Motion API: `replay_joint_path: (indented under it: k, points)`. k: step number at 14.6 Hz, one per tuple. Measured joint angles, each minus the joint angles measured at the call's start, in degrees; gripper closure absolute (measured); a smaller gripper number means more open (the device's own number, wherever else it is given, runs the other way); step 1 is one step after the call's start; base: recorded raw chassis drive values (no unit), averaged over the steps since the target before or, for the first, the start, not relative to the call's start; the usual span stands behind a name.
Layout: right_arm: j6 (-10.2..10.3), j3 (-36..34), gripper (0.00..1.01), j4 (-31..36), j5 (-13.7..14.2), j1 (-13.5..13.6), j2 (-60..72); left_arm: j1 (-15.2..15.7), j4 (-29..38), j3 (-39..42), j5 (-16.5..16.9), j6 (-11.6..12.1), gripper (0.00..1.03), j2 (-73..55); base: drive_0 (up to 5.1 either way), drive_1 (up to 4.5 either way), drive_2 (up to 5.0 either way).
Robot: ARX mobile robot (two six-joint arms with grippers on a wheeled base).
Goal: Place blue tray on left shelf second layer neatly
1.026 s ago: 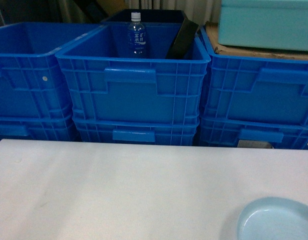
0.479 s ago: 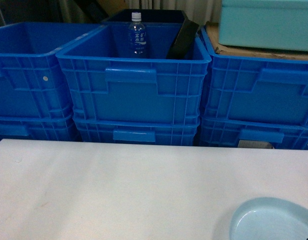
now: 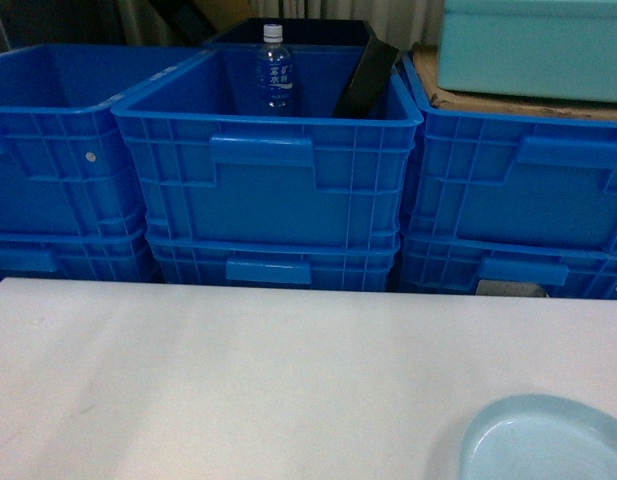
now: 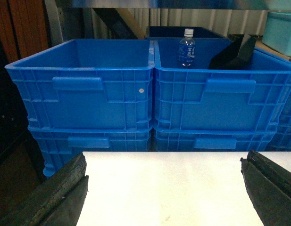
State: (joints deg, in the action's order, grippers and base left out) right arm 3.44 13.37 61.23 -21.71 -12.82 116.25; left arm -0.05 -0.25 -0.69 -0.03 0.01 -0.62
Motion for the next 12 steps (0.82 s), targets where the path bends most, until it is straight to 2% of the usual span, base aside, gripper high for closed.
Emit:
replay_joint_path:
  k: [4, 6, 7, 12]
  points:
    - [1.09, 0.09, 0.03, -0.02, -3.85, -0.17, 0.35, 0.00, 0.02, 0.00, 0.00, 0.02, 0.05, 0.00, 0.0, 0.00, 0.0]
    - [1.07, 0.09, 0.05, -0.35, -4.48, -0.39, 0.35, 0.00, 0.00, 0.00, 0.00, 0.00, 0.05, 0.00, 0.0, 0.00, 0.0]
    - [1.05, 0.07, 0.12, -0.70, -5.03, -0.76, 0.35, 0.00, 0.02, 0.00, 0.00, 0.00, 0.05, 0.00, 0.0, 0.00, 0.0]
    - [0.33, -0.09, 0.66, -0.63, -5.14, -1.60, 1.79, 0.00, -0.02, 0.00, 0.00, 0.00, 0.05, 0.00, 0.0, 0.00, 0.0]
